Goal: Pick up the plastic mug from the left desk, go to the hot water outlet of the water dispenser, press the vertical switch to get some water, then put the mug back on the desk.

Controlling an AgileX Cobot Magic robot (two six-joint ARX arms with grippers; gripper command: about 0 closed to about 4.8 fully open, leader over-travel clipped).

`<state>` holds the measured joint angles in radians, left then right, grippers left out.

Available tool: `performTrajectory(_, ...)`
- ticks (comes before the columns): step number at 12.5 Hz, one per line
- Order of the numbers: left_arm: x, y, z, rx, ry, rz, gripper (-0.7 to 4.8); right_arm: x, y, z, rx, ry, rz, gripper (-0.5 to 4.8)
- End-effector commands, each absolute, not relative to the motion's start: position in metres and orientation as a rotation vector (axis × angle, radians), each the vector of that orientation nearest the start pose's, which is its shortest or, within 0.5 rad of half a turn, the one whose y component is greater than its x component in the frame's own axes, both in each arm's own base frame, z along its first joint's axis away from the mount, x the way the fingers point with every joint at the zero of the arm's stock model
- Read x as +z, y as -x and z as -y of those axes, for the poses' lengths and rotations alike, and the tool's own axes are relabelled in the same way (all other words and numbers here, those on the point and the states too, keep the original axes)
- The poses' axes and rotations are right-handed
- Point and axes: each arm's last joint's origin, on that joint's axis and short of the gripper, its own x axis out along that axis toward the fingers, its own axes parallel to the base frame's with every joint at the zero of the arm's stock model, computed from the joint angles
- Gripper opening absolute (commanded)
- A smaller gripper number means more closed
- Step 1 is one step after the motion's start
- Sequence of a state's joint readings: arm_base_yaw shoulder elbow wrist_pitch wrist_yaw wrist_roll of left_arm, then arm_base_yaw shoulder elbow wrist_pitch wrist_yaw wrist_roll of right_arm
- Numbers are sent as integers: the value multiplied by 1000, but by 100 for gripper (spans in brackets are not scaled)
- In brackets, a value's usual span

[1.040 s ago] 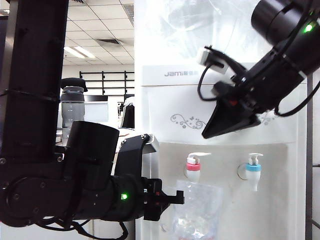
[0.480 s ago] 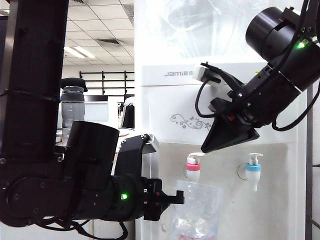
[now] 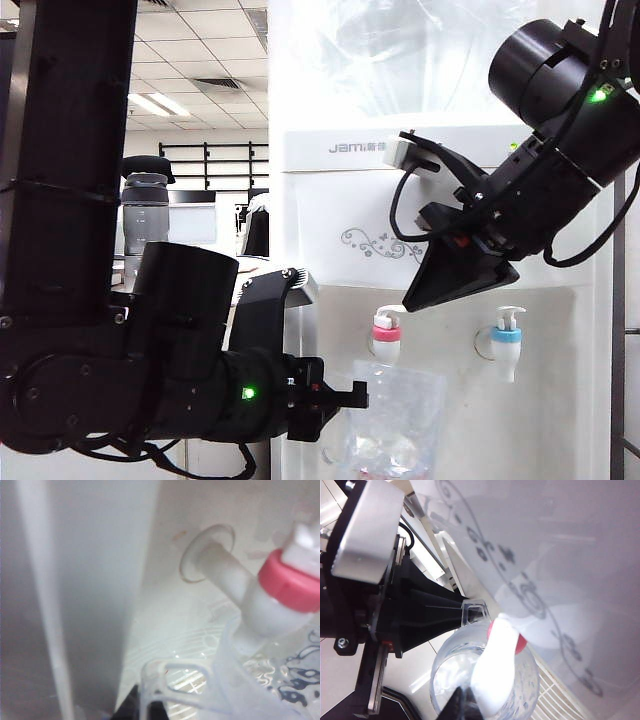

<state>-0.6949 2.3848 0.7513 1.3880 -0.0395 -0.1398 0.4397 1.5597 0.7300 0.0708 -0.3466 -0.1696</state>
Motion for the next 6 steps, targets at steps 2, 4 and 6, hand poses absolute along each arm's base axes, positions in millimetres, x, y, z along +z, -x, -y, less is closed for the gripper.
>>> performTrajectory(2,21,-275,222,-578,72,-222,-5,174,-270,-136,763,168,-601,-5)
performTrajectory(4,21,-275,222,-578,72,-222,-5,175,-271,-136,757,152,-596,-5)
performTrajectory(6,21,-275,222,-578,72,-222,-5,175,-272,-135,704,171,-593,-5)
